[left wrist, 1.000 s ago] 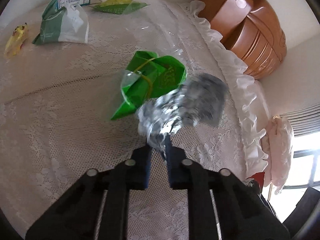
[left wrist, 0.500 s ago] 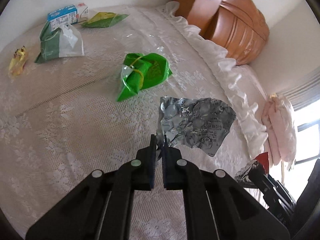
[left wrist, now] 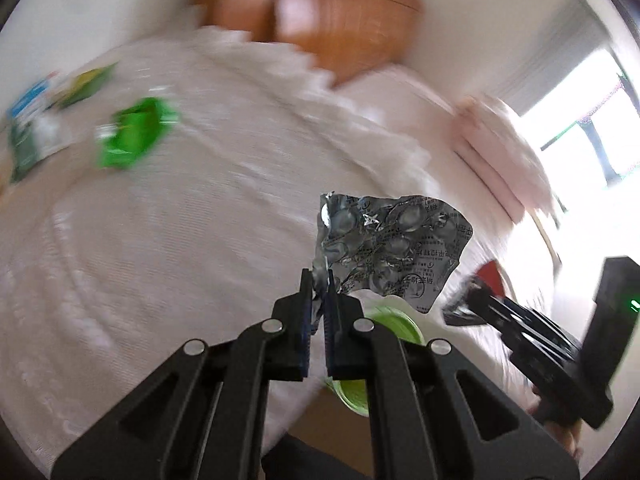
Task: Collect trash
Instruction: 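Drop red paper from right tool into basket while left tool drops blister pack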
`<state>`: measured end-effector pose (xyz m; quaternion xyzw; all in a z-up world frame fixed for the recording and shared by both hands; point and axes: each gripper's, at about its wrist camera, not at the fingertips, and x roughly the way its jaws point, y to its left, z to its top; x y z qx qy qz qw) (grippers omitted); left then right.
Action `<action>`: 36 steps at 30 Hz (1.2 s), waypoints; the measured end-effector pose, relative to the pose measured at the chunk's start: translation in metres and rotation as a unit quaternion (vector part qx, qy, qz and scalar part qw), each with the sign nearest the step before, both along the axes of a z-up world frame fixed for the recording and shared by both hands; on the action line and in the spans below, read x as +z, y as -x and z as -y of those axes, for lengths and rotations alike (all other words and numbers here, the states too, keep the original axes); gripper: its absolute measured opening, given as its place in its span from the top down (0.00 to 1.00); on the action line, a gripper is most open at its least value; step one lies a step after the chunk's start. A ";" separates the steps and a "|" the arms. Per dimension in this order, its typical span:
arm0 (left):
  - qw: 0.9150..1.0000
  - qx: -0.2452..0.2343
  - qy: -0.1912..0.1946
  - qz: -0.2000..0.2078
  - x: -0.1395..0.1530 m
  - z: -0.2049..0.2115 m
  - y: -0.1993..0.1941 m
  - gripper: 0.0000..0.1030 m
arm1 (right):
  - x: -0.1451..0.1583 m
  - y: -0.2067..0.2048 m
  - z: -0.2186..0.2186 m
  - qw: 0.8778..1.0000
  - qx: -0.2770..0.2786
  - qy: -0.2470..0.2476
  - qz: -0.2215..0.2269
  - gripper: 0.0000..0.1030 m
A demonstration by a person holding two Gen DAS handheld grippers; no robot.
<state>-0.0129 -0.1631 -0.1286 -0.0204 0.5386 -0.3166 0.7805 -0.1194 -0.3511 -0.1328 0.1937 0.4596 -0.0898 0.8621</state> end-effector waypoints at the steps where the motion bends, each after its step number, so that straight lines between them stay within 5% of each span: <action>1: 1.000 -0.021 0.002 0.002 0.003 0.009 0.009 0.95 | -0.001 0.015 0.007 1.000 -0.019 0.003 -0.007 0.72; 12: 0.987 -0.159 -0.001 0.013 0.011 0.076 0.080 0.95 | -0.043 0.112 0.058 0.988 -0.138 0.003 -0.068 0.68; 15: 0.985 -0.174 -0.005 0.013 0.010 0.088 0.090 0.95 | -0.053 0.127 0.068 0.983 -0.163 0.016 -0.080 0.24; 19: 0.982 -0.189 -0.010 0.015 0.011 0.101 0.102 0.95 | -0.057 0.141 0.078 0.976 -0.195 0.033 -0.087 0.06; 33: 0.966 -0.260 -0.016 0.010 0.006 0.160 0.141 0.95 | -0.052 0.203 0.124 0.957 -0.273 0.029 -0.091 0.03; 35: 0.965 -0.262 -0.014 0.003 0.006 0.167 0.144 0.83 | -0.052 0.207 0.126 0.956 -0.278 0.029 -0.092 0.03; 36: 0.965 -0.261 -0.014 -0.003 0.005 0.170 0.145 0.49 | -0.051 0.210 0.129 0.955 -0.281 0.029 -0.093 0.03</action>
